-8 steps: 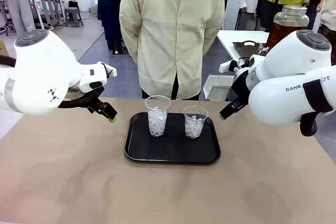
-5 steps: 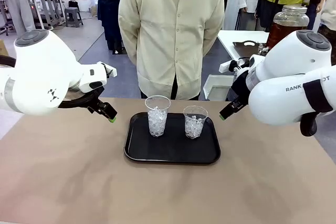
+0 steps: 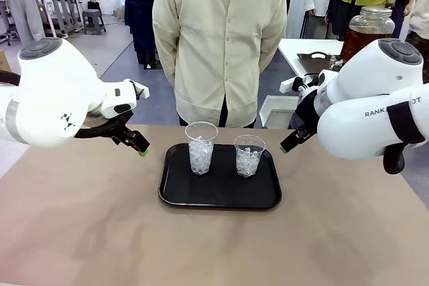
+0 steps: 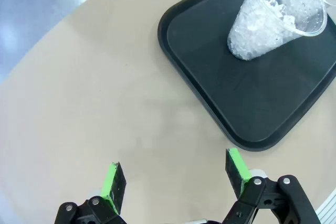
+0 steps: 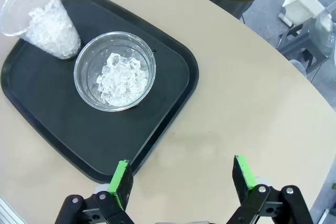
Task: Pour the drink into the iced cup.
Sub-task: Pick up the iced cup indicated by the human and present it to them.
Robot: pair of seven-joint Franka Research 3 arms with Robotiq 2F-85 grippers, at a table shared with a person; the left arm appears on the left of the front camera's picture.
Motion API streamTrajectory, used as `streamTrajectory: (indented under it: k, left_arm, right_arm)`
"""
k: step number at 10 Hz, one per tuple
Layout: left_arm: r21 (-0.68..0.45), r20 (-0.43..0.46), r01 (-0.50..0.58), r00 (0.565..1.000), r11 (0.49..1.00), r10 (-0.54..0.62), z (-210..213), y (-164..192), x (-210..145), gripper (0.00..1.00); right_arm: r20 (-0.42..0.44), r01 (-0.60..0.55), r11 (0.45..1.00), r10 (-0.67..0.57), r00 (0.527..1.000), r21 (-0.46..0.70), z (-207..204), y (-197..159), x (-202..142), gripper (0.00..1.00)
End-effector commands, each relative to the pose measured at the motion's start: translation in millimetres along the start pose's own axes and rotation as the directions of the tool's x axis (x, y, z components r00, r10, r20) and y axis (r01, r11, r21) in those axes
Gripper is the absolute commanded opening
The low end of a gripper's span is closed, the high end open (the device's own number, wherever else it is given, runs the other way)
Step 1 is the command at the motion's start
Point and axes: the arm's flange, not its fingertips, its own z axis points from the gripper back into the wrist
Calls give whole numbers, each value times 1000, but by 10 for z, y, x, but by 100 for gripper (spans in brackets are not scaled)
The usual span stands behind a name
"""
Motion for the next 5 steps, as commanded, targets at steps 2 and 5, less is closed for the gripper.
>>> streamTrajectory:
  k: [2, 5]
  left_arm:
    - [0, 0, 0, 1000, 1000, 0, 0, 0, 0, 100]
    - [-30, 51, -56, 997, 998, 57, 500, 126, 236, 100]
  right_arm:
    - [9, 10, 999, -11, 1000, 31, 50, -48, 28, 100]
    - [68, 110, 968, -129, 989, 226, 614, -376, 327, 100]
